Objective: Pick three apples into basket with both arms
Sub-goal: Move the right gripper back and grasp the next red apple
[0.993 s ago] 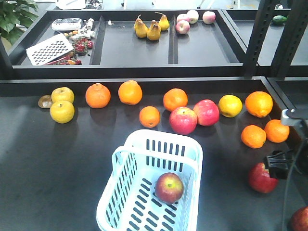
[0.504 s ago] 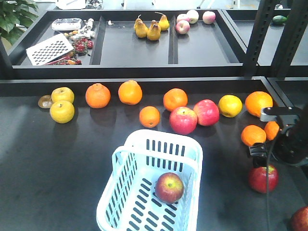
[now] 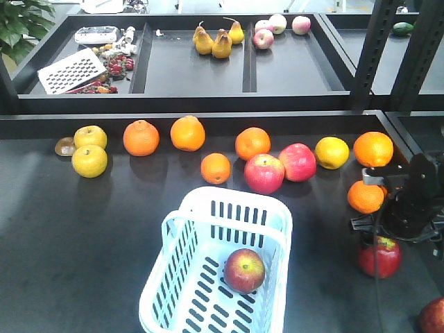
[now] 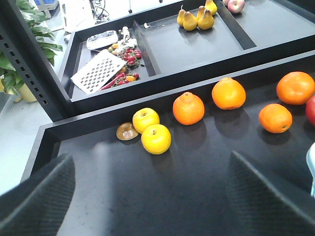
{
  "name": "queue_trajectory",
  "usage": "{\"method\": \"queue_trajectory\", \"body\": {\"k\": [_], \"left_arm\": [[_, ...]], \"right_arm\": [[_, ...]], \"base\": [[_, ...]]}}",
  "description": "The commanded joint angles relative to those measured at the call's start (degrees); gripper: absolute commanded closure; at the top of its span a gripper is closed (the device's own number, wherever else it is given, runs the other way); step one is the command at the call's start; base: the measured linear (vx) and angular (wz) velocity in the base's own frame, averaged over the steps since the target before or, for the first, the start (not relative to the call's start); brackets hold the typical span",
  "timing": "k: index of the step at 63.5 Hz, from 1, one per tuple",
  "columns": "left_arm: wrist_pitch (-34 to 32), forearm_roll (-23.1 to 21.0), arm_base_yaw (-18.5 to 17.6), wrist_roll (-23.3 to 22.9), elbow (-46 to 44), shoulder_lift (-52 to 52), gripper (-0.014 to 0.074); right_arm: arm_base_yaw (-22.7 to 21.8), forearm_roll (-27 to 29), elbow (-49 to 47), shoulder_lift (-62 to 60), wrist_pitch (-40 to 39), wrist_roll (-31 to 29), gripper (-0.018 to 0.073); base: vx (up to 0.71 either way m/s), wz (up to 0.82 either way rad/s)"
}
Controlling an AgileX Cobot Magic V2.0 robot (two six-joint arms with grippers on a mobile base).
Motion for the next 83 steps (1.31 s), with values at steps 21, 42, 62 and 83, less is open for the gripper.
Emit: {"method": "queue_trajectory", "body": {"k": [21,42,62,83], "left_arm": [[-3.57,-0.01,-0.02,-0.42,-1.44,-0.14,0.0006],[-3.57,-0.01,-0.02,-0.42,-1.44,-0.14,0.0006],[-3.57,-0.01,-0.02,-0.42,-1.44,-0.14,0.0006],[-3.57,-0.01,-0.02,-0.42,-1.44,-0.14,0.0006]], "right_arm": [[-1.72,0.37,-1.5,2.51,-5.5,-1.05,-0.0026],[-1.72,0.5,-1.5,6.51,-6.57,-1.05,-0.002],[-1.72,0.5,-1.5,6.02,-5.93,-1.05,0.0313],[-1.72,0.5,-1.45,-1.19,-3.07,-1.05,0.0553]], "base": [[0.0,0.0],[0.0,0.0],[0.0,0.0],[0.0,0.0]]}}
